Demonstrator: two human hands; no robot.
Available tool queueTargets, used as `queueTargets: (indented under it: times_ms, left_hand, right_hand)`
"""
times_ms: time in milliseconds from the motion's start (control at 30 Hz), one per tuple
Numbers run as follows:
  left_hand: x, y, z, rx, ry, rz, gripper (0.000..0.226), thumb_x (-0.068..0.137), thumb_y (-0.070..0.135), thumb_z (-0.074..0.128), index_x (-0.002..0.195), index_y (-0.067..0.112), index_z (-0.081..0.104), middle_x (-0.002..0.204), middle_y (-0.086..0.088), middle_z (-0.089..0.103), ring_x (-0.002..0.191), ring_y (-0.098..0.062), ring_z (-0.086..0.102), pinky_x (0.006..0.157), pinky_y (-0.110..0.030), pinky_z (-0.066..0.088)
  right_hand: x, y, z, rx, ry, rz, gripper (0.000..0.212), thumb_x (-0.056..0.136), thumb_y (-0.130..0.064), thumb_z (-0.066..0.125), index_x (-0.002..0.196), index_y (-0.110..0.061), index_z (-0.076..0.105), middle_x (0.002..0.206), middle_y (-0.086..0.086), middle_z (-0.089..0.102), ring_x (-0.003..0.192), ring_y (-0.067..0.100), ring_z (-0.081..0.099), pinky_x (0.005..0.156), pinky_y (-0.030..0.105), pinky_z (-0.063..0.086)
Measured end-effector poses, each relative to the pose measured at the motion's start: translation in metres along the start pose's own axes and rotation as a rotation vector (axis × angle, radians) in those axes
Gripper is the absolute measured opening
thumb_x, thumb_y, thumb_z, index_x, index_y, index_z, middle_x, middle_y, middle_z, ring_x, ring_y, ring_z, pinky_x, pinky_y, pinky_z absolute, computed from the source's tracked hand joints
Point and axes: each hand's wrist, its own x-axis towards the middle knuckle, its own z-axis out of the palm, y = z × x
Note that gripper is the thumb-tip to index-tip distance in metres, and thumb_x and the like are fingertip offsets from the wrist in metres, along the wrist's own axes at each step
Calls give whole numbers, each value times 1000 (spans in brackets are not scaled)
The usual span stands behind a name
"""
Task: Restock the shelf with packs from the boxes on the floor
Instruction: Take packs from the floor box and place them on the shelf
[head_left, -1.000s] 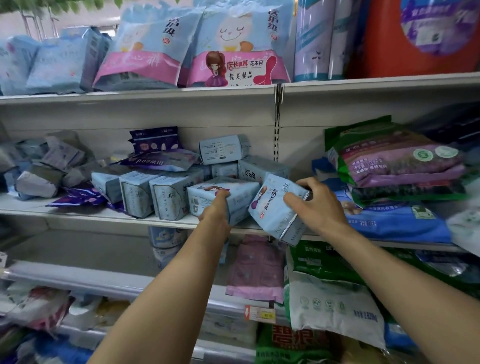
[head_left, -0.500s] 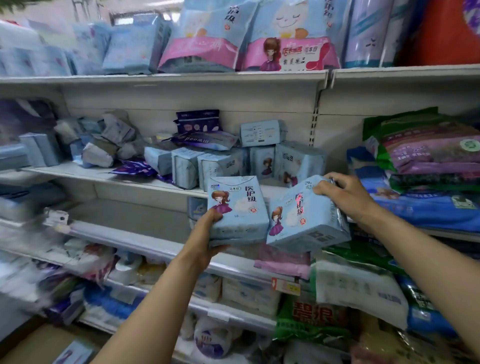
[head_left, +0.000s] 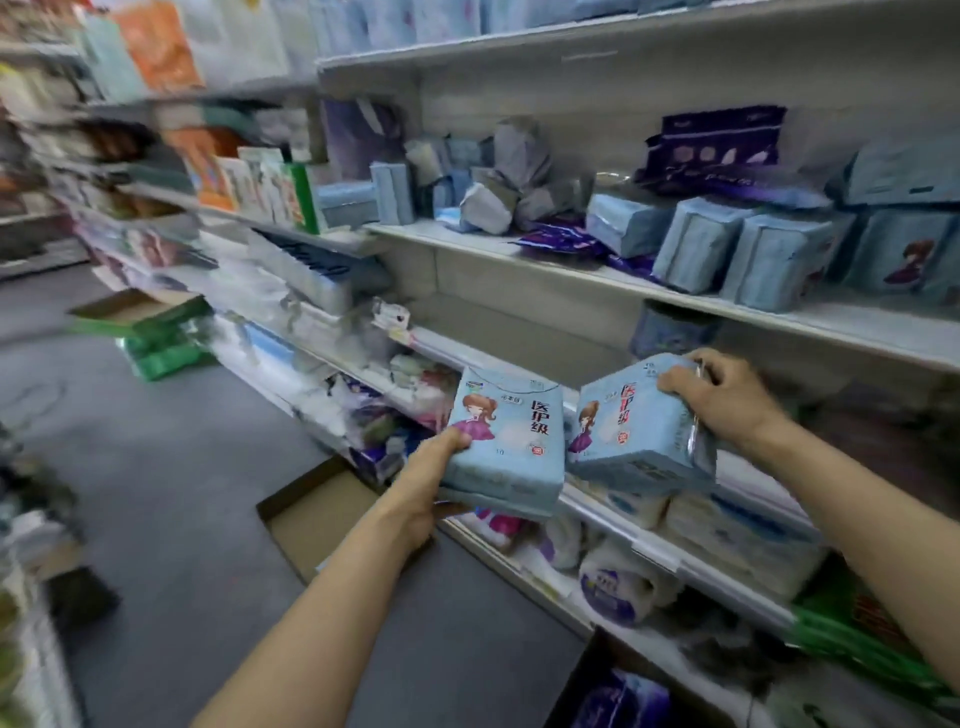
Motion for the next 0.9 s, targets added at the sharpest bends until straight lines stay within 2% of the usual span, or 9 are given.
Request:
queueTargets:
  times_ms: [100,200,300,400,467,567,633,733,900]
  left_hand:
    - [9,-4,-58,-51,79,-27,21,89,32,59,101,16,64,84,-8,64,76,-23,59,72,-36,53]
    - [25,-7,-105,-69,189,-62,27,88,34,60,106,15,63,89,-11,66,81,-26,61,80,-41,56]
    - [49,-9,-146,-106,285,-94,27,87,37,60,105,17,62,92,-12,67,83,-28,63,68,-37,56]
    - [79,-9,-179,-143,349,-127,27,87,39,60,103,17,63,94,-13,68,84,-27,64,66,-36,56]
    - [101,-9,-198,-149,377,-137,32,84,40,62,105,16,65,99,-15,69,90,-29,64,79,-42,59]
    - [143,-5,-228,-166,431,-159,43,82,41,65,116,14,64,108,-18,71,101,-33,66,91,-51,55]
    - [176,0,-245,-198,461,-186,48,83,43,65,122,15,61,109,-17,71,103,-33,67,83,-46,59]
    - [220,5,-264,-228,490,-209,47,85,42,63,123,14,61,103,-15,72,91,-29,68,65,-36,60]
    - [277,0,-298,-346,586,-284,44,89,38,61,124,12,58,94,-13,70,79,-24,66,52,-30,54]
  right_hand:
    - [12,-5,69,3,-77,2,11,84,-18,68,92,-10,65,85,5,65,73,19,58,67,30,46]
    - [24,-9,126,-13,-164,-4,12,85,-22,67,92,-13,63,84,1,65,73,17,58,64,29,44]
    - [40,-11,180,12,-243,19,15,86,-21,66,97,-11,62,90,4,65,75,19,60,65,29,46]
    - [64,-13,234,27,-310,53,16,85,-22,66,97,-11,62,93,6,67,80,23,62,74,35,50]
    - [84,-14,266,29,-349,68,15,84,-23,67,95,-15,62,92,5,67,81,23,64,79,39,52]
    - [121,-17,320,45,-421,67,16,85,-21,65,98,-13,61,90,3,65,78,18,61,69,32,48]
    - [149,-21,356,50,-460,73,19,86,-21,64,102,-12,60,89,0,64,76,14,59,63,28,45]
    - [188,-23,405,49,-529,97,23,89,-25,62,107,-14,57,93,2,65,76,13,60,59,27,42]
    - [240,-15,488,68,-559,154,24,88,-23,62,108,-13,55,94,2,63,77,15,60,59,28,45]
